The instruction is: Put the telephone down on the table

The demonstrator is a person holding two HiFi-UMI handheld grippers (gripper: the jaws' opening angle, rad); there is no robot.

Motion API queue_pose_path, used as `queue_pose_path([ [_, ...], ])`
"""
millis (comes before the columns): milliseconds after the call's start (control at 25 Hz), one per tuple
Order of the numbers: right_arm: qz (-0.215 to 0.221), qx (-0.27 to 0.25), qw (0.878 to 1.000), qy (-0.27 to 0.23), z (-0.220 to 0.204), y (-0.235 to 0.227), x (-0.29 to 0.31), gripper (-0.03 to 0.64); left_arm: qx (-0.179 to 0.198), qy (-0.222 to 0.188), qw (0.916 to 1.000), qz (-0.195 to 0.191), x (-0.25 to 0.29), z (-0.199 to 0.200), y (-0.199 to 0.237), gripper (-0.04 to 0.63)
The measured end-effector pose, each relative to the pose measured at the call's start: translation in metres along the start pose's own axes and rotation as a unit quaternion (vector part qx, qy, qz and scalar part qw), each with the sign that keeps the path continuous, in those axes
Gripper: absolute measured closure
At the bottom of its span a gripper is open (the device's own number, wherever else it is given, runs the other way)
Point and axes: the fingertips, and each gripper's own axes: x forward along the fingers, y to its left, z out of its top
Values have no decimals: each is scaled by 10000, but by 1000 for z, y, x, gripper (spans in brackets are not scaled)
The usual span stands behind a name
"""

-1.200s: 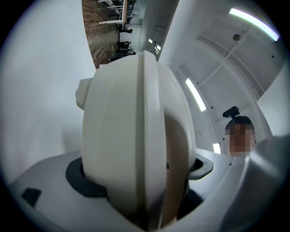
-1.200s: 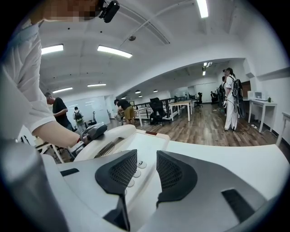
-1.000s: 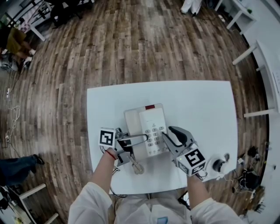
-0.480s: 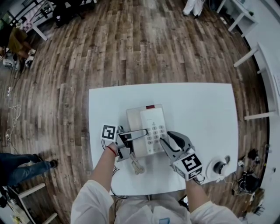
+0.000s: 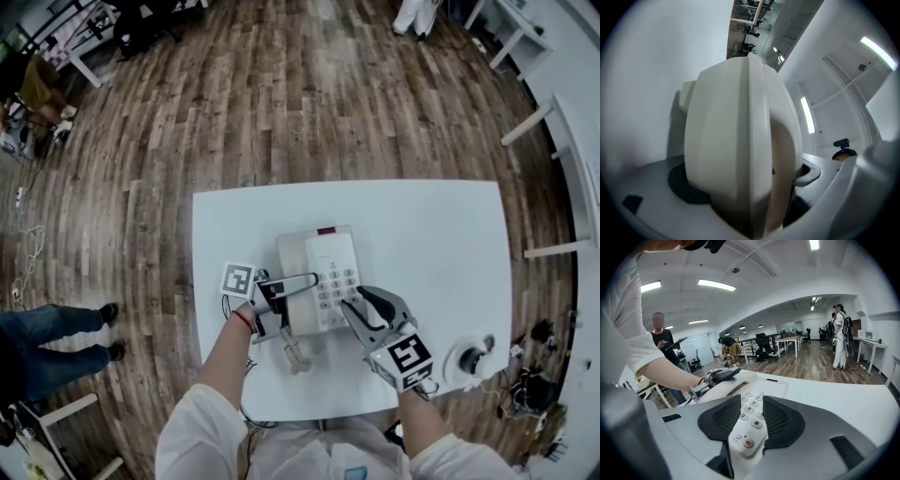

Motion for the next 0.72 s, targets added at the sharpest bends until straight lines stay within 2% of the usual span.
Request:
queue_pose_path([
  [120,-137,80,9998,109,-3,3,-7,467,-51,-6,10000,-86,0,1,0,117],
  [240,-452,420,9976,302,-13,5,-18,460,-26,41,9999,-100,-2,3,1,117],
  [400,-866,1057,9898,411,-28,12,-34,449,-61,56,9999,-149,-2,2,2,117],
  [480,-1012,1661,9802,365,-37,19,-38,443,-49,74,9998,-158,-2,2,2,117],
  [560,-980,2719,9571,208,-47,28,-40,434,-66,81,9998,-166,-3,2,3,117],
  [640,-853,3923,9159,23,-60,40,-39,433,-99,92,9998,-160,-2,1,3,117],
  [720,-738,4821,8729,-104,-70,52,-35,428,-114,107,9998,-158,-2,1,1,117],
])
